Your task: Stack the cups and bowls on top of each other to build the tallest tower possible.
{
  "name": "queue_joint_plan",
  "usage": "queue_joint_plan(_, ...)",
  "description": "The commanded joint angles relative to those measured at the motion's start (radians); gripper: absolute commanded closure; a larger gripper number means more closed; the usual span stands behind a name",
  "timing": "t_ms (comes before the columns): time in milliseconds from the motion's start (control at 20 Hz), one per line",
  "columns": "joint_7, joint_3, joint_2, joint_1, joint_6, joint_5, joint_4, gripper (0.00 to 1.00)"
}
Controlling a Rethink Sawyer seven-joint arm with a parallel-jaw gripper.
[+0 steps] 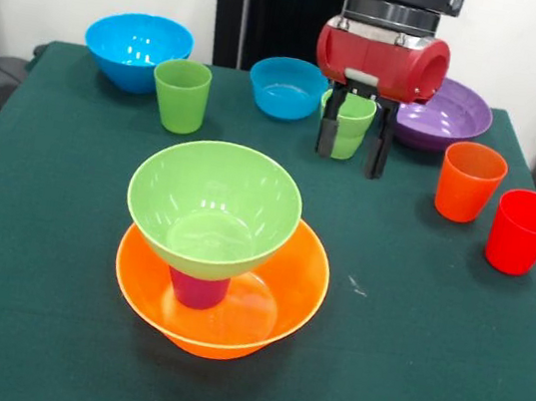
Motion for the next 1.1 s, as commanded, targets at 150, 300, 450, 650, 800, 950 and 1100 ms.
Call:
queue_joint_plan(150,-0.05,-0.064,0.009,0.076,0.144,-0.137,-0.072,0.0)
queue_joint_plan(300,-0.05,-0.045,0.007,0.053,0.129,-0.14,-0.057,0.0)
queue_joint_plan(450,-0.033,-0.024,0.024,0.045,0.082,-0.143,-0.033,0.0)
queue_joint_plan(650,-0.022,-0.021,0.033,0.046,0.079,-0.145,-0.037,0.0)
queue_joint_plan(800,-0.016,-0.015,0.026,0.049,0.102,-0.136,-0.035,0.0)
queue_joint_plan(950,-0.024,0.032,0.018,0.021,0.131,-0.117,-0.009,0.0)
queue_joint_plan(1100,-0.041,0.08,0.014,-0.011,0.173,-0.101,0.013,0.0)
